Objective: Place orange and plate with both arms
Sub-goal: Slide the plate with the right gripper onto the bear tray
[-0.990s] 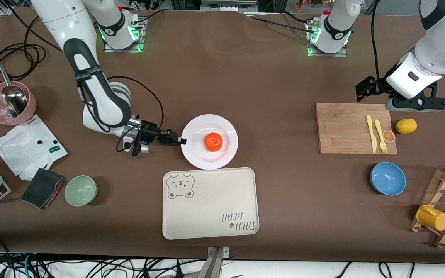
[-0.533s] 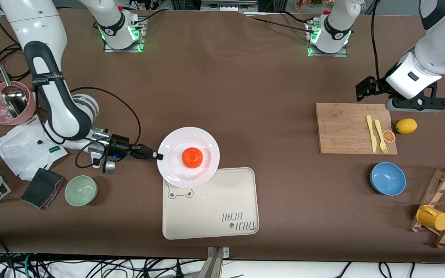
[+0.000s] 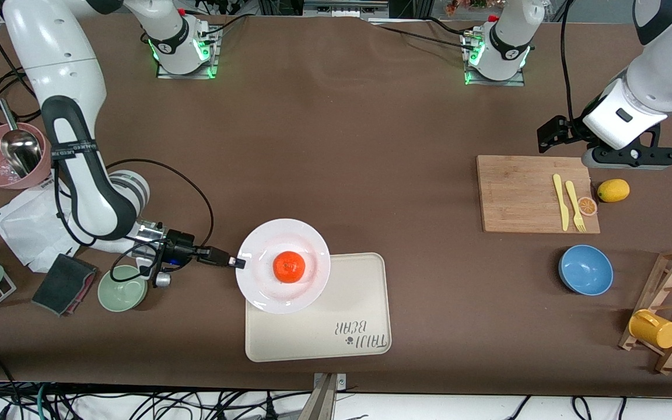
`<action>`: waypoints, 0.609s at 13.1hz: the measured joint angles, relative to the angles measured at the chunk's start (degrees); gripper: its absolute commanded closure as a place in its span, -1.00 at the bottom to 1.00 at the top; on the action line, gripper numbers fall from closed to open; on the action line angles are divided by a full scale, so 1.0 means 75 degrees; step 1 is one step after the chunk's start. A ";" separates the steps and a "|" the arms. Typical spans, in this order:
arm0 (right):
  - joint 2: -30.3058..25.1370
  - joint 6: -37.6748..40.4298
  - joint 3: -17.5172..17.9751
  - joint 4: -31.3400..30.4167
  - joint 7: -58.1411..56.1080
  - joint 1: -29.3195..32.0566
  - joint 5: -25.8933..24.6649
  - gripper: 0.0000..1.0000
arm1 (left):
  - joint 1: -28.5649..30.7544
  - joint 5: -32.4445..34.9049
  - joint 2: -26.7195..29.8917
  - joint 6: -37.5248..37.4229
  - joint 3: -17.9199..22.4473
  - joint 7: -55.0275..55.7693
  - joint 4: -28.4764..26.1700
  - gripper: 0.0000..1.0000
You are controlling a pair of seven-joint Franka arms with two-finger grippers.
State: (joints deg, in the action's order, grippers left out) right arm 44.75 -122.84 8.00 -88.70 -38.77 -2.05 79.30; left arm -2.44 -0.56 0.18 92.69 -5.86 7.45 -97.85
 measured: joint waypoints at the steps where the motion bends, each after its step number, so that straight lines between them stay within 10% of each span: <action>1: 0.0160 -0.0003 0.0002 0.0170 0.0016 -0.0010 0.0000 1.00 | 0.0000 0.0000 0.0000 0.0000 0.0000 0.0000 0.0000 -1.00; 8: 0.1239 -0.0284 0.0029 0.1432 0.0176 -0.0162 0.0000 1.00 | 0.0000 0.0000 -0.0001 -0.0005 0.0000 0.0000 0.0004 -1.00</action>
State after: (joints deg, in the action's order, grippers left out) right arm 54.04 -124.97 8.22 -77.96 -37.45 -3.27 79.30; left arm -2.44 -0.56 0.18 92.66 -5.86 7.45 -97.83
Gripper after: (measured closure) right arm 0.960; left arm 0.000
